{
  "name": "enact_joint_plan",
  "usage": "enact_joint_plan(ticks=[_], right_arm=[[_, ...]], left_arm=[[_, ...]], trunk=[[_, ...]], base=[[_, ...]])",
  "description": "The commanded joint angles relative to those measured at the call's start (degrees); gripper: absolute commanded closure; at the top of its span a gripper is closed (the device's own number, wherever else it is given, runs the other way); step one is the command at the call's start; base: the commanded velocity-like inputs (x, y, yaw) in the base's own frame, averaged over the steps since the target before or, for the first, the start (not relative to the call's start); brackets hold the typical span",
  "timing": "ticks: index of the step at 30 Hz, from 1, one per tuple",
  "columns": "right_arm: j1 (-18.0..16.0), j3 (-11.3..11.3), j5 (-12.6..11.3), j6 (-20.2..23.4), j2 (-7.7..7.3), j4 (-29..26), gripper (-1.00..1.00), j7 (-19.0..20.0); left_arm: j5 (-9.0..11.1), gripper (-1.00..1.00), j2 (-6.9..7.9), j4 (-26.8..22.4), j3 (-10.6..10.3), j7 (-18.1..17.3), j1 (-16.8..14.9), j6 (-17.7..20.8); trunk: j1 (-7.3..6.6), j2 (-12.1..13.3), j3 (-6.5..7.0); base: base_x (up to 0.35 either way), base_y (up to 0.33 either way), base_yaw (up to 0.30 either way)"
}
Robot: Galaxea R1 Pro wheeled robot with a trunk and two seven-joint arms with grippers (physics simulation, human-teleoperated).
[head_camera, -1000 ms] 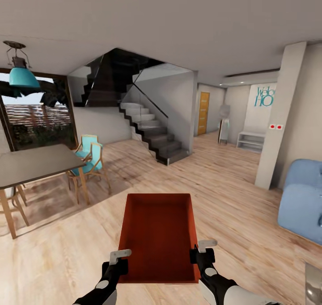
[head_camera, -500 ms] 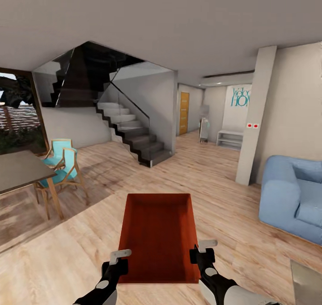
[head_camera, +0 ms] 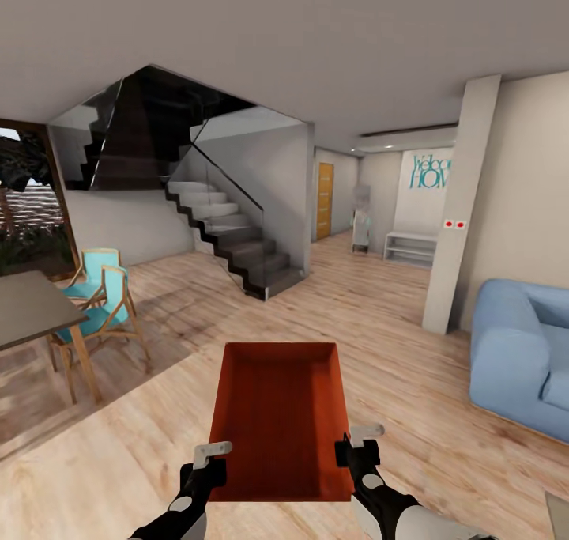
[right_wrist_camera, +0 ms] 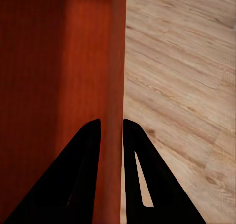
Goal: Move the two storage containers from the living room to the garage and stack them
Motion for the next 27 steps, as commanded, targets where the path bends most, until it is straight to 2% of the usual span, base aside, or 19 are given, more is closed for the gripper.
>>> enact_joint_plan(ticks=[1,13,27], right_arm=[[-0.07,-2.28,-0.07,0.10,-0.08,0.07,1.00,1.57],[-0.07,-2.22,-0.02,0.08,0.08,0.07,1.00,1.19],[-0.08,-2.23,-0.07,0.08,0.01,0.07,1.00,1.18]], left_arm=[[-0.86,1.00,0.06,-0.27,1.17,0.50,-0.06,0.08],[-0.86,1.00,0.06,-0.27,1.17,0.50,-0.06,0.06],[-0.86,1.00,0.06,-0.27,1.18,0.50,-0.06,0.07]], trunk=[[0.04,-0.06,-0.08],[0.04,-0.06,-0.08],[0.04,-0.06,-0.08]], base=[[0.321,0.072,0.000],[0.321,0.072,-0.018],[0.321,0.072,-0.259]])
